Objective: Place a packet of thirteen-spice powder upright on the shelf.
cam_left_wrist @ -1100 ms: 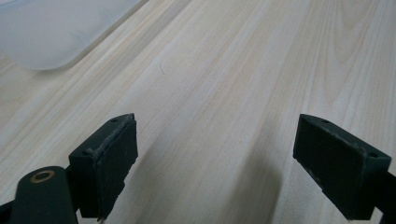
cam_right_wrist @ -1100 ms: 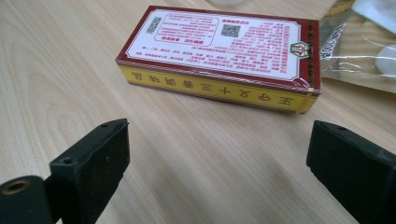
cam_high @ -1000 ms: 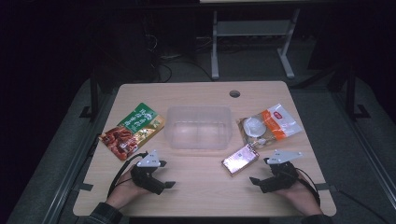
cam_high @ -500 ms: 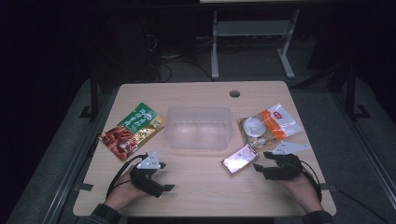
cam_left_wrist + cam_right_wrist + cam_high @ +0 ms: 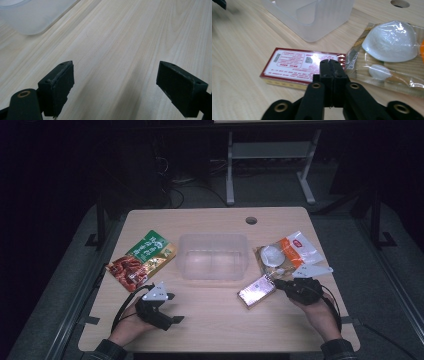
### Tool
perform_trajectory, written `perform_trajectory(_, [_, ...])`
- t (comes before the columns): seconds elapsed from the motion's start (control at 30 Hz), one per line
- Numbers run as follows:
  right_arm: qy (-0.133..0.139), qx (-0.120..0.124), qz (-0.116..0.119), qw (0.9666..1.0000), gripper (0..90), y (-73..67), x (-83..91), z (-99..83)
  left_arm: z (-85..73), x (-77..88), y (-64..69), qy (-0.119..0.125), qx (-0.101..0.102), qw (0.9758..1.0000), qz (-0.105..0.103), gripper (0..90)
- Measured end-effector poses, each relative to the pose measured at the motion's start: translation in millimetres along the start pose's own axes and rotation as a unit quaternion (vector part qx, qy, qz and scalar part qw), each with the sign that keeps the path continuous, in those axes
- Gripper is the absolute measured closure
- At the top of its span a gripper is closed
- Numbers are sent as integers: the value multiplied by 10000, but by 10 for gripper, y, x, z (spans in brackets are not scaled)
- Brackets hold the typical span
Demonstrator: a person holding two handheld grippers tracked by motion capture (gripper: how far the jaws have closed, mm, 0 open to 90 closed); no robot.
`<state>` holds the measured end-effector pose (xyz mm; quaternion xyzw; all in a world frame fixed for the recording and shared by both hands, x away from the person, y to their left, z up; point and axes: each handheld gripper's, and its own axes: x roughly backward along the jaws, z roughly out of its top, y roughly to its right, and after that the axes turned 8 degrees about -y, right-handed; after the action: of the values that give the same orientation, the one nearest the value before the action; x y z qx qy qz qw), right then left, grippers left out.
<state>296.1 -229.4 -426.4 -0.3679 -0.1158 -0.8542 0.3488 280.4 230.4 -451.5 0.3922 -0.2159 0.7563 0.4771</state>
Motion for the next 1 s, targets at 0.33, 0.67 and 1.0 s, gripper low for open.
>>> perform_trajectory(0.33, [-130, 87, -143, 9998, 897, 147, -143, 100, -27, 1, -103, 188, 142, 9997, -45, 151])
perform_trajectory(0.67, [-452, -195, -183, 9986, 897, 305, -334, 78, -25, -11, -50, 120, 27, 9999, -14, 151])
perform_trajectory(1.0, [-691, -91, -58, 9975, 899, 275, -376, 41, -43, 15, -67, 153, 78, 9999, 22, 150])
